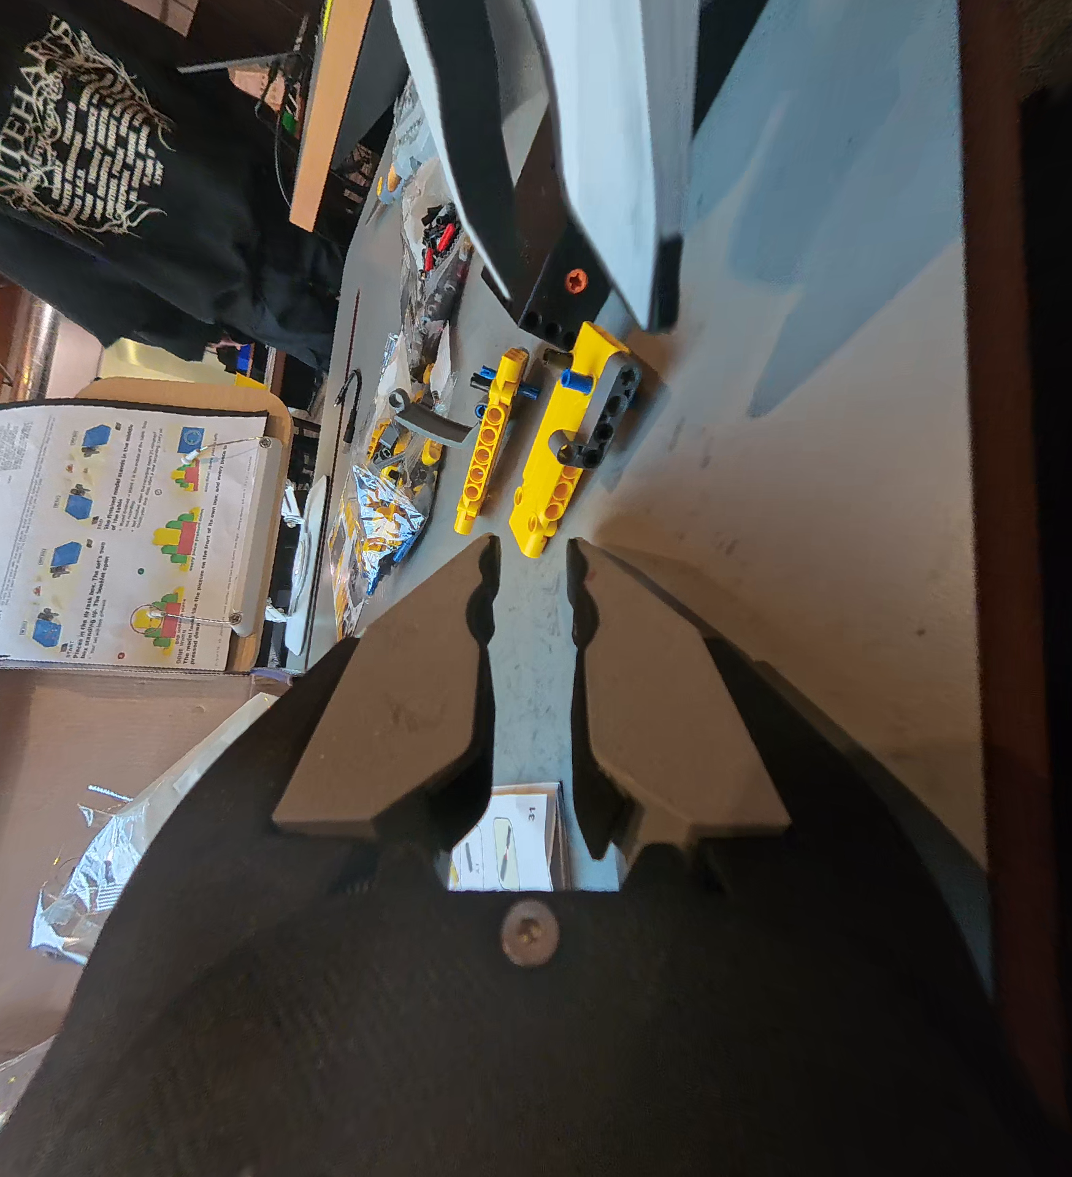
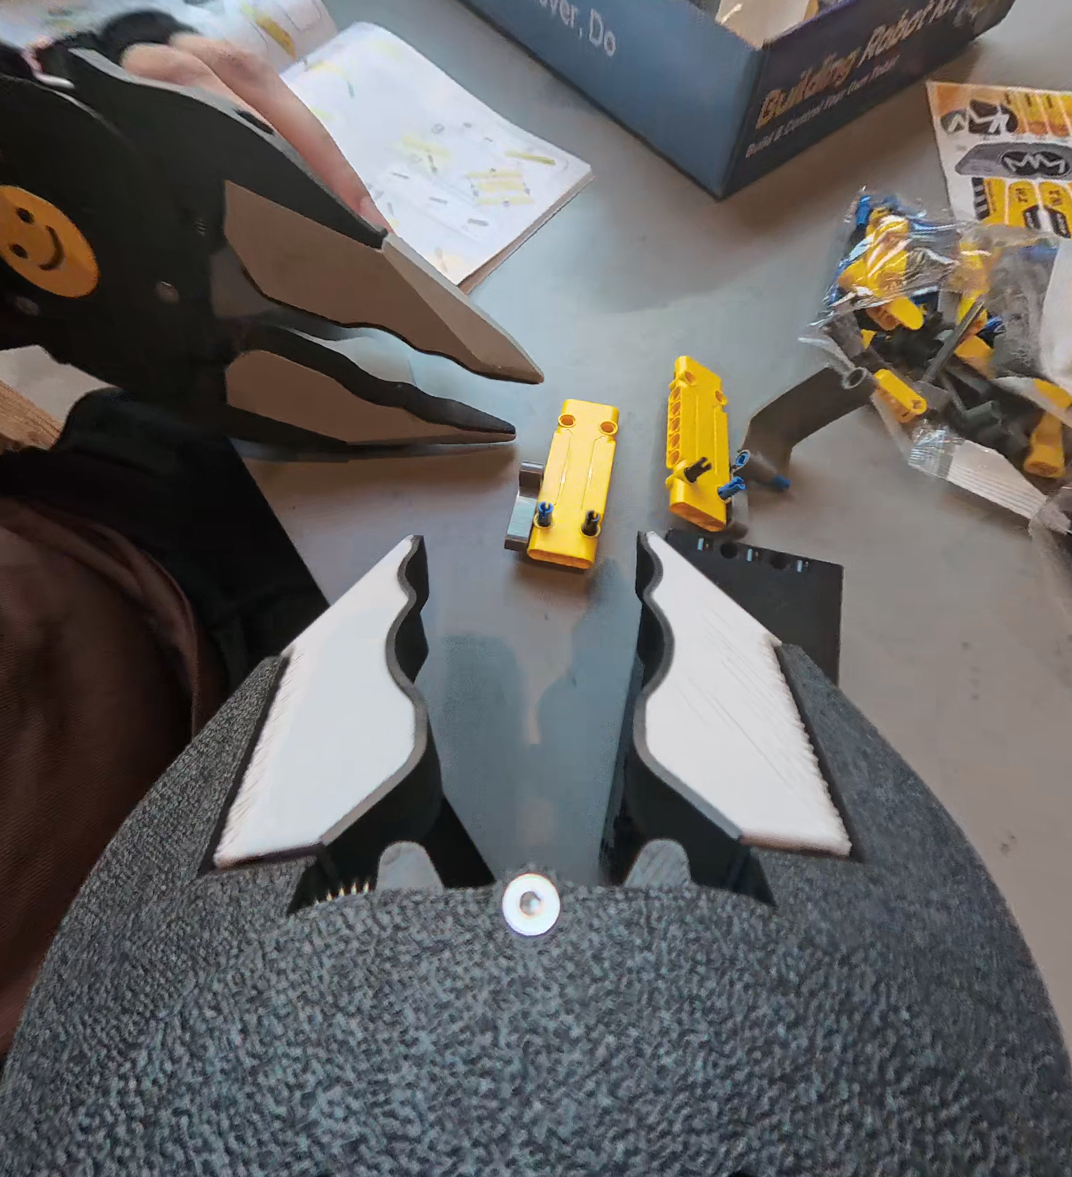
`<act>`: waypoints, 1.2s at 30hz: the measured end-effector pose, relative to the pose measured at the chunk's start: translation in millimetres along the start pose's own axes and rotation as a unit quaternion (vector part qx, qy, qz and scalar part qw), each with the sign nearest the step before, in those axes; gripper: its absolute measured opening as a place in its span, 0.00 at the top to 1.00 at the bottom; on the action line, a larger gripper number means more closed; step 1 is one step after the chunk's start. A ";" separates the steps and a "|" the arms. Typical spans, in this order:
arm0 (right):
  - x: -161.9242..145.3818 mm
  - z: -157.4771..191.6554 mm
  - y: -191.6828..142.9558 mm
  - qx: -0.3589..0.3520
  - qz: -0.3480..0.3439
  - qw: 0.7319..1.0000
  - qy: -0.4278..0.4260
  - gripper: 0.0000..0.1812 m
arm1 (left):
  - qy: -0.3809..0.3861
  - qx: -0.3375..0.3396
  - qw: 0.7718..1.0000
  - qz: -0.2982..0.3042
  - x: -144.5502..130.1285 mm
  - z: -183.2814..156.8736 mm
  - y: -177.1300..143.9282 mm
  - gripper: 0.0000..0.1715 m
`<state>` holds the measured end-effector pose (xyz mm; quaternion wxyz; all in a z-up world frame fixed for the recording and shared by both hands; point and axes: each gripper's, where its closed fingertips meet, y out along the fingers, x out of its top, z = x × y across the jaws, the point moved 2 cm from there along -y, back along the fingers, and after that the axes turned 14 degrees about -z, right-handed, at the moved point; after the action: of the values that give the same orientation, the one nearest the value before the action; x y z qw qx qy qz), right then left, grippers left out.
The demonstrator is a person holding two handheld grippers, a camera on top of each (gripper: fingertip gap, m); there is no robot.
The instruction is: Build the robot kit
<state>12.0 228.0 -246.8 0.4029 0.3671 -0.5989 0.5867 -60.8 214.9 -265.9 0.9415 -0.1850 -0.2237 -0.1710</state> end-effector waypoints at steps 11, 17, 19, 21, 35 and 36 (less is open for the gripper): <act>4.7 -2.3 21.0 -0.013 0.011 1.000 0.016 0.62 | 0.004 -0.001 1.000 -0.005 2.1 -1.0 -1.1 0.89; -4.1 3.4 29.0 -0.031 0.067 0.997 -0.013 0.61 | 0.001 -0.002 1.000 -0.006 2.4 -1.1 -1.1 0.89; -9.7 2.0 32.1 -0.037 0.090 0.995 -0.032 0.63 | 0.000 -0.002 1.000 -0.006 2.3 -1.0 -1.1 0.89; -10.8 5.5 34.6 -0.021 0.095 0.995 -0.034 0.69 | 0.000 -0.002 1.000 -0.005 2.2 -1.1 -1.2 0.89; -9.9 15.4 35.9 0.005 0.061 0.997 0.041 0.67 | 0.002 -0.004 1.000 -0.006 2.6 -2.0 -1.7 0.90; -10.5 15.9 36.9 0.005 0.061 0.997 0.041 0.66 | 0.003 -0.004 1.000 -0.006 2.6 -2.1 -1.8 0.90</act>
<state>-18.3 213.3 -271.1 0.3894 0.3074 -0.6000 0.6276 -58.6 211.8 -266.0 0.9403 -0.1873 -0.2215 -0.1783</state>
